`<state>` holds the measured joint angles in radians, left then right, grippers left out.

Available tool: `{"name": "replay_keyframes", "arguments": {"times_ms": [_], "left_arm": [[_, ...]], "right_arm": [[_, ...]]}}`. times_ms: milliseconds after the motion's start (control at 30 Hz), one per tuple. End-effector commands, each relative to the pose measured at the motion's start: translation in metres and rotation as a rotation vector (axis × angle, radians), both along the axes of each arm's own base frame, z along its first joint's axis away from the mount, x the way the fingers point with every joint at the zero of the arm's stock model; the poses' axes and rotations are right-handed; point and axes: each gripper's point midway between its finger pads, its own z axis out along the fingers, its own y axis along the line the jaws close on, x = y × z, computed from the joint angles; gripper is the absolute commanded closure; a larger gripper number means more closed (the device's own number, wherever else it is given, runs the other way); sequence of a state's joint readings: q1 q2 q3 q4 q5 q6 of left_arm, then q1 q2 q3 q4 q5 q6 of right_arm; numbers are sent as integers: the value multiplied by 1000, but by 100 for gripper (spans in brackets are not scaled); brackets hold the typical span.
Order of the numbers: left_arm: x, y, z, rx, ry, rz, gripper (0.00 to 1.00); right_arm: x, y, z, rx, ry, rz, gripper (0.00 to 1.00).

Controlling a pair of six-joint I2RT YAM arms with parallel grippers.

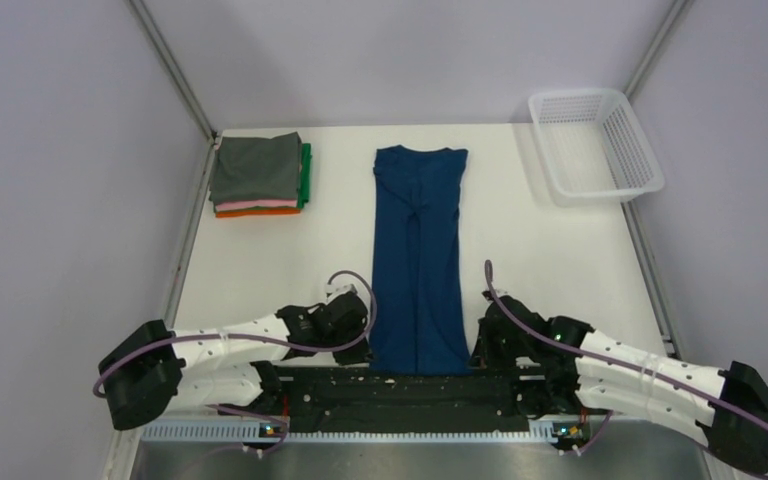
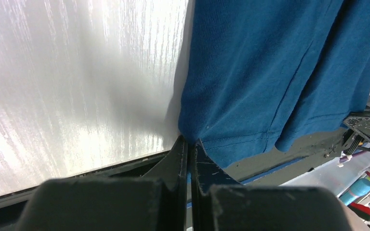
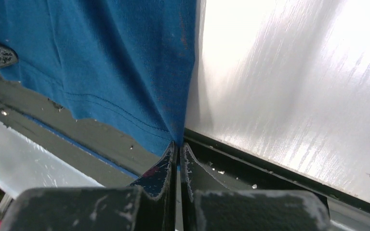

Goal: Fold and stack the t-shirts
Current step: Grab the bottom of the folded rectangular tshirt with both arms, then fold the folded rectangular tshirt in 1/3 of the way

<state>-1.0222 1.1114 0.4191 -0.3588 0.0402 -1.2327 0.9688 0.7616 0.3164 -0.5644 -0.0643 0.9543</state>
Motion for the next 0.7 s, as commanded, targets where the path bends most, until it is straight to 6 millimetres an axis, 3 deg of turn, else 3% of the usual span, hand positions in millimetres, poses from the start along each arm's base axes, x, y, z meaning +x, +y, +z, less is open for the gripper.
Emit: {"name": "replay_keyframes", "arguments": {"times_ms": [0, 167, 300, 433, 667], "left_arm": [[-8, 6, 1, 2, 4, -22, 100], [-6, -16, 23, -106, -29, -74, 100], [7, -28, 45, -142, -95, -85, 100], [52, -26, 62, -88, -243, 9, 100], [140, -31, 104, -127, -379, 37, 100]], "right_arm": [[-15, 5, 0, 52, 28, 71, 100], [-3, 21, 18, 118, -31, 77, 100], [20, 31, 45, 135, -143, 71, 100], [55, 33, 66, 98, -251, 37, 100], [140, 33, 105, 96, -415, -81, 100]]}}
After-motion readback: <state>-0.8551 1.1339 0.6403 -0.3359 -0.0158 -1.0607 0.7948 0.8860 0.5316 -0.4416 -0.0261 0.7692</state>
